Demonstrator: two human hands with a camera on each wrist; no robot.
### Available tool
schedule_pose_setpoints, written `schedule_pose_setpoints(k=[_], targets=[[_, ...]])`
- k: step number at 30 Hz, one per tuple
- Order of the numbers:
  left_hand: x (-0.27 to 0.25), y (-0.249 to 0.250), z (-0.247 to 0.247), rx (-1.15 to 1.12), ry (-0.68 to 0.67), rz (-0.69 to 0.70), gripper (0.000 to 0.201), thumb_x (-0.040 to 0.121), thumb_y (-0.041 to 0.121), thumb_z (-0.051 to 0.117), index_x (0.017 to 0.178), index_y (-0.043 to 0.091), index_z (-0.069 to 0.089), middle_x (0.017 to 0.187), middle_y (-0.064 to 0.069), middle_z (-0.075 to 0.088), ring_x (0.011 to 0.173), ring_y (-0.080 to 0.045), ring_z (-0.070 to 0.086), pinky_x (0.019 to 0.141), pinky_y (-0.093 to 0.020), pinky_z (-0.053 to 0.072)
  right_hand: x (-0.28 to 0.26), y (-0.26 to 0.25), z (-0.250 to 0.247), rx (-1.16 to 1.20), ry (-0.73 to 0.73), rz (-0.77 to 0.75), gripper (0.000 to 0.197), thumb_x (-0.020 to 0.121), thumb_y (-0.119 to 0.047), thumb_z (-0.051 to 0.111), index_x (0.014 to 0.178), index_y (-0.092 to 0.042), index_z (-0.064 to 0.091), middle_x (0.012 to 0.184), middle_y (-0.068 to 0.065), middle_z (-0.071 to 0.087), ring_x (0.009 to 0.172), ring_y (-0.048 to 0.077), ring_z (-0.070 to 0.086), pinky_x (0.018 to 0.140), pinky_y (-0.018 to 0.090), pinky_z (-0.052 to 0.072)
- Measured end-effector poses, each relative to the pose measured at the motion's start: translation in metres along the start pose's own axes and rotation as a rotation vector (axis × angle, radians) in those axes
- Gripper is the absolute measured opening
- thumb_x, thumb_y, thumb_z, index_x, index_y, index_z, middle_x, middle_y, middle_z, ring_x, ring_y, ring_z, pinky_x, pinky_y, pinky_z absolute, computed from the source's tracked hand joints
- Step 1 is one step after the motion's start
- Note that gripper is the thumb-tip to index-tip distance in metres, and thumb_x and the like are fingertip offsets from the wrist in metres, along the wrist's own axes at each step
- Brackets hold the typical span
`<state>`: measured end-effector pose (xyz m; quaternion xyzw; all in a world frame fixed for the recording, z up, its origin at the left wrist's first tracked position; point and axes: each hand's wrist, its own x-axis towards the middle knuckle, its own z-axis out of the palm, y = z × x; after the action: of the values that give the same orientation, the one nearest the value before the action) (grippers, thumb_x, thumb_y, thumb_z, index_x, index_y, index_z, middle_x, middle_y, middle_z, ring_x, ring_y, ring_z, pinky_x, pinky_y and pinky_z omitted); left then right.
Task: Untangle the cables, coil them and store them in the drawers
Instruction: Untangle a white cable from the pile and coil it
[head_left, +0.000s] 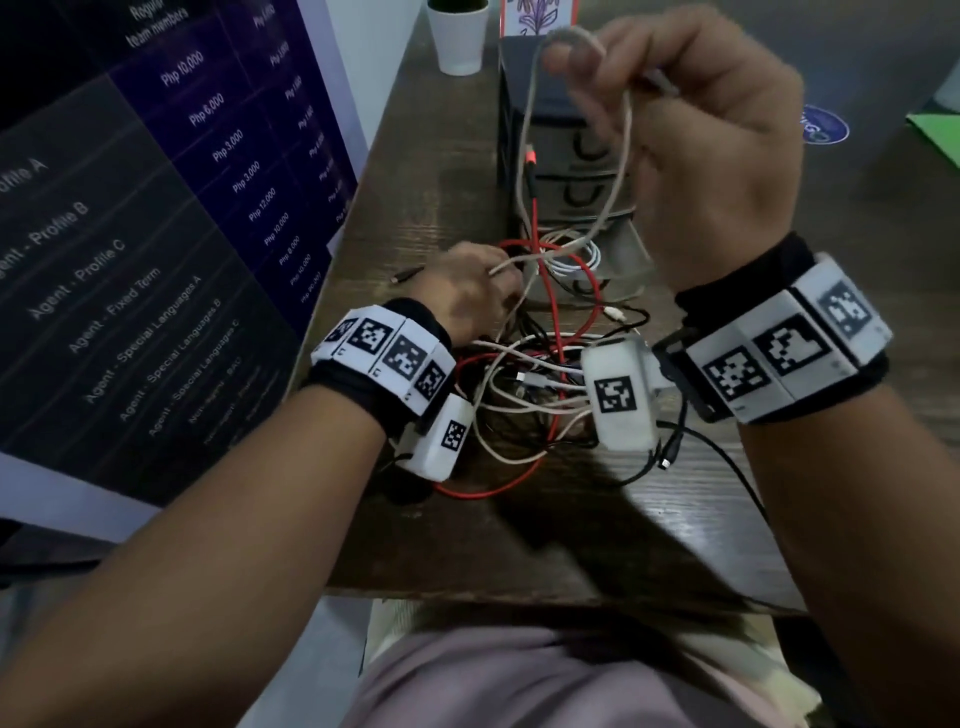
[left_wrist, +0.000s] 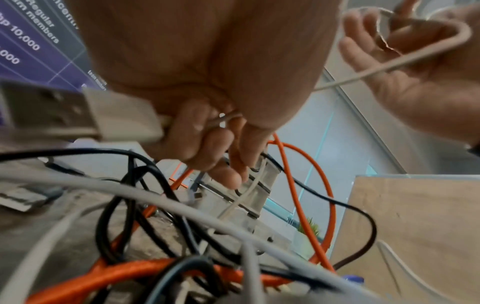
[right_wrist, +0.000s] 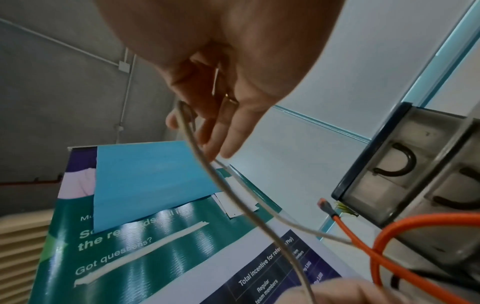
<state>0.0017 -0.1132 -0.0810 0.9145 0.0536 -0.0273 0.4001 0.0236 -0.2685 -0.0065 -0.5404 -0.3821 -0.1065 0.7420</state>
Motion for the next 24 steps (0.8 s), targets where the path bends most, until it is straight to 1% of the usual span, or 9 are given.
schedule_pose_setpoints(k=[2,4,7,10,14,17,20,22,24], targets=[[0.000,0.001,-0.002,-0.083,0.023,0.021,0.018,0.097,0.021,0.058,0.084,0.014,0.067,0.069,-0.001,0.062,0.061,-0.015,0.055,0.061,-0.026,0.044,-0.005,-0.007,-0.001,0.120,-0.009,0.111,0.031,0.075,0.016,0.045,0.077,-0.004,0.068,0.087,0.020,0.065,0.089,0.040,0.069,0.086,0.051,0.056],[-0.002,0.001,-0.003,-0.198,0.000,0.055,0.003,0.089,0.012,0.066,0.088,0.013,0.063,0.068,-0.003,0.061,0.060,-0.017,0.054,0.064,-0.029,0.046,-0.012,-0.009,-0.004,0.146,-0.024,0.225,0.035,0.075,0.014,0.038,0.071,0.000,0.071,0.082,0.024,0.065,0.072,0.038,0.071,0.069,0.043,0.059],[-0.009,0.002,-0.004,-0.387,0.018,0.124,0.038,0.083,0.000,0.070,0.101,0.015,0.040,0.071,-0.006,0.053,0.061,-0.021,0.052,0.060,-0.037,0.048,-0.021,-0.006,-0.006,0.023,-0.032,0.303,0.036,0.075,0.010,0.041,0.072,-0.003,0.075,0.084,0.043,0.058,0.050,0.034,0.065,0.048,0.029,0.050],[-0.014,0.010,-0.012,-0.494,0.092,0.270,0.049,0.084,0.001,0.068,0.111,0.019,0.031,0.079,-0.013,0.049,0.063,-0.021,0.051,0.054,-0.032,0.049,-0.028,-0.001,-0.005,-0.100,-0.088,0.365,0.029,0.072,0.010,0.045,0.069,0.000,0.073,0.082,0.034,0.065,0.036,0.027,0.055,0.036,0.022,0.037],[-0.018,0.027,-0.016,-0.450,0.138,0.388,0.039,0.076,-0.001,0.062,0.111,0.012,0.051,0.089,-0.026,0.058,0.078,-0.014,0.058,0.067,-0.022,0.050,-0.036,0.006,-0.001,-0.165,-0.125,0.428,0.029,0.077,0.015,0.047,0.069,-0.008,0.061,0.069,0.008,0.070,0.038,0.021,0.056,0.036,0.023,0.039],[-0.025,0.034,-0.020,-0.595,0.118,0.358,0.036,0.071,-0.009,0.047,0.102,0.000,0.062,0.085,-0.016,0.066,0.070,-0.013,0.061,0.057,-0.022,0.045,-0.037,0.013,-0.002,-0.224,-0.021,0.427,0.032,0.081,0.016,0.049,0.086,-0.015,0.047,0.072,0.008,0.069,0.046,0.022,0.059,0.041,0.030,0.043],[-0.027,0.033,-0.025,-0.729,0.116,0.306,0.027,0.084,0.000,0.041,0.094,-0.004,0.066,0.089,-0.025,0.070,0.077,-0.034,0.064,0.064,-0.034,0.052,-0.038,0.020,-0.007,-0.298,-0.026,0.492,0.040,0.081,0.014,0.052,0.103,-0.020,0.048,0.073,0.005,0.070,0.053,0.022,0.060,0.044,0.028,0.046],[-0.025,0.033,-0.025,-0.717,0.178,0.248,0.024,0.098,0.011,0.045,0.089,-0.002,0.062,0.088,-0.028,0.069,0.077,-0.034,0.066,0.068,-0.035,0.053,-0.040,0.024,-0.009,-0.351,-0.084,0.586,0.045,0.083,0.012,0.053,0.113,-0.021,0.049,0.073,0.003,0.069,0.058,0.020,0.060,0.047,0.028,0.047],[-0.018,0.028,-0.023,-0.628,0.232,0.205,0.018,0.095,0.014,0.059,0.079,0.010,0.054,0.076,-0.020,0.062,0.065,-0.026,0.066,0.059,-0.031,0.050,-0.043,0.028,-0.010,-0.389,-0.113,0.675,0.045,0.085,0.008,0.056,0.117,-0.022,0.050,0.076,0.004,0.070,0.062,0.019,0.061,0.049,0.029,0.048]])
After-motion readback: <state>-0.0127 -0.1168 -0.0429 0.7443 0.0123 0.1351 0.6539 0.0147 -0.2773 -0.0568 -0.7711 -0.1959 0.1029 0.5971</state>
